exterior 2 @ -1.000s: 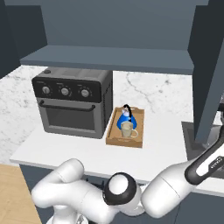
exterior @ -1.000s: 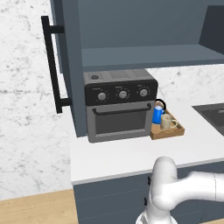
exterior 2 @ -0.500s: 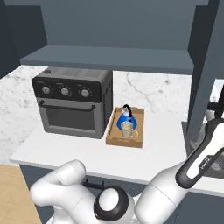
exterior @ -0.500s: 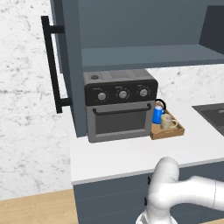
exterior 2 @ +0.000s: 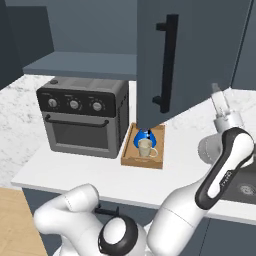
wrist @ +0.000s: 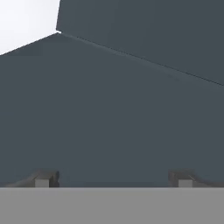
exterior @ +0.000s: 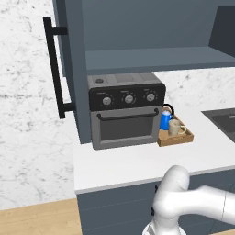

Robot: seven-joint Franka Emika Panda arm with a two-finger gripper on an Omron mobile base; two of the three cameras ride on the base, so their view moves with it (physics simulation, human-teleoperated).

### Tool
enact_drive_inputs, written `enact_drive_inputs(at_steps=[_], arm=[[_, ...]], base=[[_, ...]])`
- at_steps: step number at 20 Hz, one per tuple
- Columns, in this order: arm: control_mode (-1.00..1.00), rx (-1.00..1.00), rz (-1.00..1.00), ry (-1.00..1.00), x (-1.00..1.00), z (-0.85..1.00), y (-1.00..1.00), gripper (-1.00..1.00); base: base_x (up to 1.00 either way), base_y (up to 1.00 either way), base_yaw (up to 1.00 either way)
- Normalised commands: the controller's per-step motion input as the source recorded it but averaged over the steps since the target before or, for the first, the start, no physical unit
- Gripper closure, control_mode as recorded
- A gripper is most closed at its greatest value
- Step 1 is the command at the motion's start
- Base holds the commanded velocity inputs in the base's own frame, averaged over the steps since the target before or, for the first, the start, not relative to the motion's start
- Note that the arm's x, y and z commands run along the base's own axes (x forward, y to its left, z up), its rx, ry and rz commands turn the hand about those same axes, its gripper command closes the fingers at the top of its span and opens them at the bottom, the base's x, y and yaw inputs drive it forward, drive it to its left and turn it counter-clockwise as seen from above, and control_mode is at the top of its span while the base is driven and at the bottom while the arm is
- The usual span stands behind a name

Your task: Pick the kettle from the counter and place it on the tray. Then pick the mug from the cabinet and place it on the tray. Then close the cabinet doors.

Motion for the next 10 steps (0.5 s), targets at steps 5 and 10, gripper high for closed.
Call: enact_drive_inputs(at_steps=[5, 10], arm=[[-1.00, -0.07, 0.00, 0.00, 0.10, 0.30, 0.64, -1.00], [-1.00, -0.08, -0.02, 0.05, 0.09, 0.38, 0.48, -1.00]], base=[[0.00, 0.00, 0.00], [0.00, 0.00, 0.00]])
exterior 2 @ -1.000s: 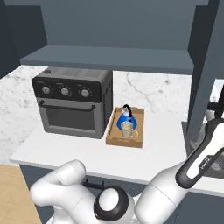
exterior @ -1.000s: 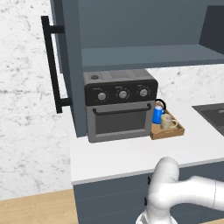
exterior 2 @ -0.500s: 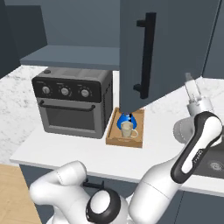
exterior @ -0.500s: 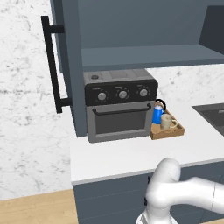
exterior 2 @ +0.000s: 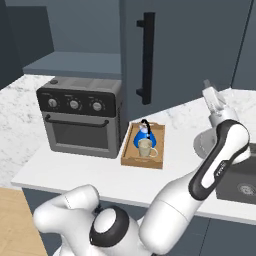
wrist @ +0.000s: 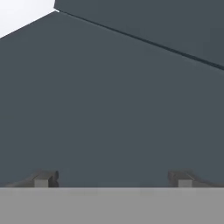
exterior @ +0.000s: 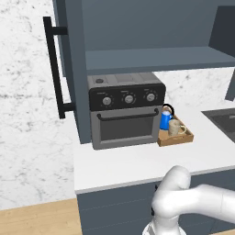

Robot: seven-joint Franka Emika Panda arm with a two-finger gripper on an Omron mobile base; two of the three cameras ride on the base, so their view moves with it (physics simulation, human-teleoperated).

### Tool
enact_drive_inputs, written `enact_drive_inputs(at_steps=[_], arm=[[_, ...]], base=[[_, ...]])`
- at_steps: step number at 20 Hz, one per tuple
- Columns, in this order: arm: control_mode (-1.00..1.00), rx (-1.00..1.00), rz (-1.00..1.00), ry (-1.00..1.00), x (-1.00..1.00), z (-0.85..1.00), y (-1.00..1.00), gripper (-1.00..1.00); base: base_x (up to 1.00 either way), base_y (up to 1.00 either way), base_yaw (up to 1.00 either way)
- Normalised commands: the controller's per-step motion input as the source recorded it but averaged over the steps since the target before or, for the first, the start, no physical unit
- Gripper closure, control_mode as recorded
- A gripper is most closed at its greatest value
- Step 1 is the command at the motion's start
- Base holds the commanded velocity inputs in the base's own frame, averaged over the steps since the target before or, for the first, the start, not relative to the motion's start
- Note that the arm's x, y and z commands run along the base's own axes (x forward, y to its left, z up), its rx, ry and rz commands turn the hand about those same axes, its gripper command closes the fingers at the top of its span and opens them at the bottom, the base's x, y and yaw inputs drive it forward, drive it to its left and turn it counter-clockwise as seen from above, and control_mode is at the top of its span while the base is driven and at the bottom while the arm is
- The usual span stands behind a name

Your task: Pick the kettle from the counter and place it on the tray. Then pick the mug from the cabinet and place it on the tray. Then close the cabinet doors.

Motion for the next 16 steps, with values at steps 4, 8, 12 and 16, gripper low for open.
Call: enact_drive_inputs(at_steps=[4, 8, 12, 16], arm=[[-1.00, -0.10, -0.03, 0.17, 0.18, 0.35, 0.56, -1.00], [-1.00, -0.09, -0.02, 0.22, 0.26, 0.41, 0.64, -1.00], [-1.00, -0.10, 0.00, 0.30, 0.42, 0.20, 0.82, -1.00], [-1.00, -0.04, 0.00, 0.20, 0.70, 0.00, 0.96, -1.00]], base=[[0.00, 0.00, 0.00], [0.00, 0.00, 0.00], [0.00, 0.00, 0.00], [0.00, 0.00, 0.00]])
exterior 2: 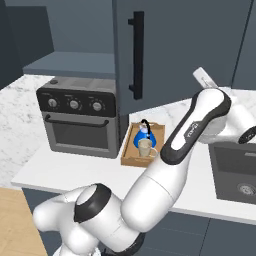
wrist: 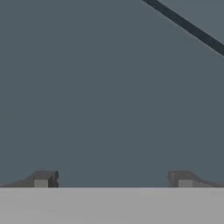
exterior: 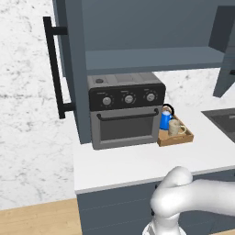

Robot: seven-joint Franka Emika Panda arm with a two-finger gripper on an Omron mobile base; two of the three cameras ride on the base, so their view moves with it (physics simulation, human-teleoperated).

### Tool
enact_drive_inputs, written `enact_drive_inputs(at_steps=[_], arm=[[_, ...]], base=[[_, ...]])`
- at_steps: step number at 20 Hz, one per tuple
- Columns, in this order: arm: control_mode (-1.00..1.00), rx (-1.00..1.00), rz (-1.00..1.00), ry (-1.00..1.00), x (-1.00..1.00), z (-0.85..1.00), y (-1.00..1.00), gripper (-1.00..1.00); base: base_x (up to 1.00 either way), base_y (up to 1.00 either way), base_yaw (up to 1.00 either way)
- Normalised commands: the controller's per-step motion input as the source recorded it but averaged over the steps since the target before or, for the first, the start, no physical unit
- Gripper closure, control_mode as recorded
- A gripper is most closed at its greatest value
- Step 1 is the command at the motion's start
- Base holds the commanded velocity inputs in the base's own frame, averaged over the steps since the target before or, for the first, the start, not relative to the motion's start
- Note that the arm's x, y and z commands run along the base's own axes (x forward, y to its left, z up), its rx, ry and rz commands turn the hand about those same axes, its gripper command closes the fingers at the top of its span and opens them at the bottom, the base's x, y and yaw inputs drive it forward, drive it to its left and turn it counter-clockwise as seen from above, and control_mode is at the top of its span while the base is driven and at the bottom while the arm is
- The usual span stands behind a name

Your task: Pick the kettle from the counter and place it on the tray. Then pick the mug from the cabinet and place it on the tray. Then close the cabinet doors.

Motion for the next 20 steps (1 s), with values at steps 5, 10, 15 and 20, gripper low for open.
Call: enact_drive_inputs(at_steps=[5, 10, 15, 20], arm=[[-1.00, 0.00, 0.00, 0.10, 0.84, 0.00, 1.00, -1.00], [-1.00, 0.00, 0.00, 0.04, 1.00, 0.00, 1.00, -1.00], [-1.00, 0.00, -0.01, 0.08, 0.99, 0.00, 1.00, -1.00], [-1.00, -0.01, -0.07, 0.15, 1.00, 0.00, 1.00, -1.00]], base=[[0.00, 0.00, 0.00], [0.00, 0.00, 0.00], [0.00, 0.00, 0.00], [0.00, 0.00, 0.00]])
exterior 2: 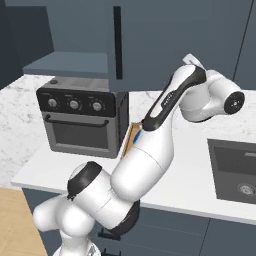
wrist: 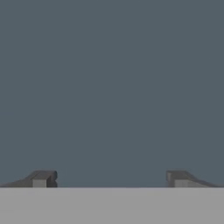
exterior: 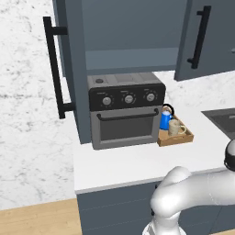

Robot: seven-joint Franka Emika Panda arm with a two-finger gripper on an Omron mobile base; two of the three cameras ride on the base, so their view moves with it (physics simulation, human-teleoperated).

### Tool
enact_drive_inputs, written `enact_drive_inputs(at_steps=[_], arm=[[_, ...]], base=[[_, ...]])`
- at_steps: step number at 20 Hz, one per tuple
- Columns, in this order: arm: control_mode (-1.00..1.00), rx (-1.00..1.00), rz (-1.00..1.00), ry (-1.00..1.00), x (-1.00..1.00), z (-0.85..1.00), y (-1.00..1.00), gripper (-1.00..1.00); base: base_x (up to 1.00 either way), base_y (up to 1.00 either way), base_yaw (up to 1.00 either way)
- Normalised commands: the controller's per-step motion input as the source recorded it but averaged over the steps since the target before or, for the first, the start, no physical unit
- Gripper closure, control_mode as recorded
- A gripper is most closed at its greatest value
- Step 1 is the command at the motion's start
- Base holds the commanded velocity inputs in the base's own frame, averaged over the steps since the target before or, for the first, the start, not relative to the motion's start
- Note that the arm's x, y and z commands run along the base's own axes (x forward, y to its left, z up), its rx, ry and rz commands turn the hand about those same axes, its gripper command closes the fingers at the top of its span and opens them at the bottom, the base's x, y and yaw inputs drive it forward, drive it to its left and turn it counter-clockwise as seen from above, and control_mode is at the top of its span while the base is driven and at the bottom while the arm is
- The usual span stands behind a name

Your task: Pick the kettle from the counter and place it on the tray. Then pick the mug from the cabinet and place it on the tray. Then close the cabinet doors.

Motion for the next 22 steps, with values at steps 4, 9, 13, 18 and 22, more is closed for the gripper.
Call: enact_drive_inputs(at_steps=[4, 9, 13, 18, 22], arm=[[-1.00, -0.03, -0.08, 0.06, 0.95, 0.01, 1.00, -1.00], [-1.00, -0.06, -0.05, 0.00, 0.85, 0.00, 1.00, -1.00], [-1.00, -0.05, -0.06, 0.00, 0.79, 0.00, 1.00, -1.00], [-1.00, -0.03, -0.08, -0.03, 0.53, 0.00, 1.00, -1.00], [-1.00, -0.05, -0.05, -0.11, 0.29, 0.02, 1.00, -1.00]], base=[[0.00, 0.00, 0.00], [0.00, 0.00, 0.00], [0.00, 0.00, 0.00], [0.00, 0.00, 0.00], [0.00, 0.00, 0.00]])
